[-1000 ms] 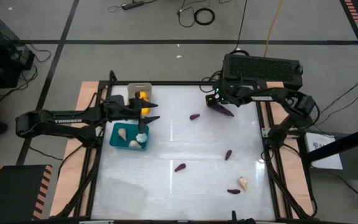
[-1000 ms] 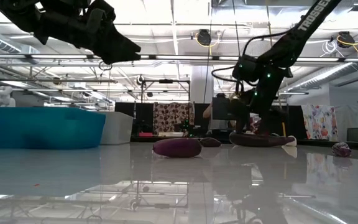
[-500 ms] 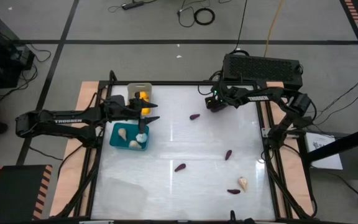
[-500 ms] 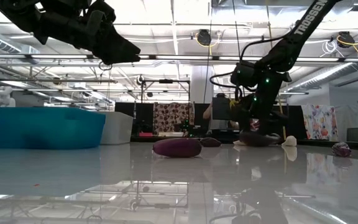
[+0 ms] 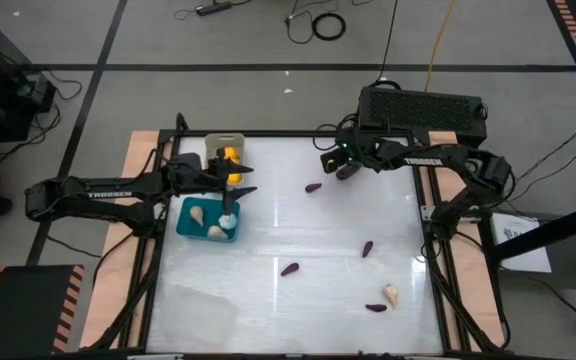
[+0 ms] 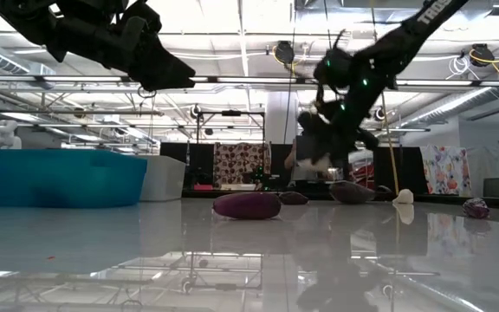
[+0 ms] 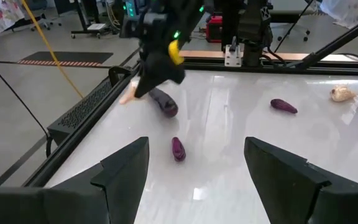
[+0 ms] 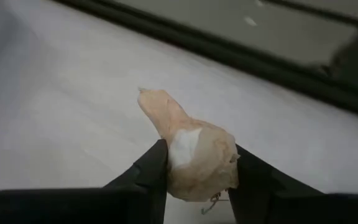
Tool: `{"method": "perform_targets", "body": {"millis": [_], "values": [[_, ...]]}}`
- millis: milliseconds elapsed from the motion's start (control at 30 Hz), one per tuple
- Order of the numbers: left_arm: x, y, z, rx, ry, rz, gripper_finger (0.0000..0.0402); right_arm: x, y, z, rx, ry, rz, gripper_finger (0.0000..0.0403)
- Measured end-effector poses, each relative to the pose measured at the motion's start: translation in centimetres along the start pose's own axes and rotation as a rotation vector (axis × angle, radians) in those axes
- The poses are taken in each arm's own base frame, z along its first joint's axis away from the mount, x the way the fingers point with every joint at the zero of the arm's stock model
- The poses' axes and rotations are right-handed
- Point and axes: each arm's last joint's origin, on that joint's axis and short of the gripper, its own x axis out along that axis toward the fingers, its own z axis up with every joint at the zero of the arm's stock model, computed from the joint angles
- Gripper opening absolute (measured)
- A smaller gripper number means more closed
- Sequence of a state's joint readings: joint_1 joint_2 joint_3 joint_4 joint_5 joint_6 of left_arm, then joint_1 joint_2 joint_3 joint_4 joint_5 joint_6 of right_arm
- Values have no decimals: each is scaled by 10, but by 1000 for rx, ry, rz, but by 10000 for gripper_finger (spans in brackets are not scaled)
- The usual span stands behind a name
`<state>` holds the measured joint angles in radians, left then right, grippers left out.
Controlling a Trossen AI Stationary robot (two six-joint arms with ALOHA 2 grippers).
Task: Sort produce into baskets
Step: Put the white garlic into the blue bin
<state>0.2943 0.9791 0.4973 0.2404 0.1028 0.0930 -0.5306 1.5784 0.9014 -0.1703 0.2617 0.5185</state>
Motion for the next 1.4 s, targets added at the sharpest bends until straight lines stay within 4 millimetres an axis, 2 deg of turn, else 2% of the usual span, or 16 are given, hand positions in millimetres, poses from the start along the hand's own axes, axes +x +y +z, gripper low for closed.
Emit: {"method": "perform_targets", "body": {"millis": [100, 233, 500, 667, 800, 933, 1100, 1267, 1400], "values": [[0, 1, 0, 1, 3, 18, 271, -11, 25, 3, -49, -71, 99, 129], [0, 3, -1, 2, 16, 93, 271, -26, 64, -5, -137, -182, 262, 131], [-2, 9, -9, 35, 128, 341, 271, -35, 137, -50, -327, -361, 546, 132], [-3, 12, -13, 54, 174, 385, 271, -24, 169, -78, -370, -467, 776, 132], [-3, 13, -13, 52, 175, 392, 271, -8, 196, -89, -419, -478, 876, 132], [-3, 13, -13, 52, 175, 396, 271, 5, 232, -89, -474, -470, 962, 132], [-4, 14, -13, 52, 177, 410, 271, 19, 269, -83, -542, -460, 974, 132], [-4, 13, -17, 57, 213, 406, 271, 32, 290, -80, -595, -450, 950, 133], [-4, 13, -18, 58, 230, 405, 271, 38, 299, -82, -605, -465, 953, 133]]}}
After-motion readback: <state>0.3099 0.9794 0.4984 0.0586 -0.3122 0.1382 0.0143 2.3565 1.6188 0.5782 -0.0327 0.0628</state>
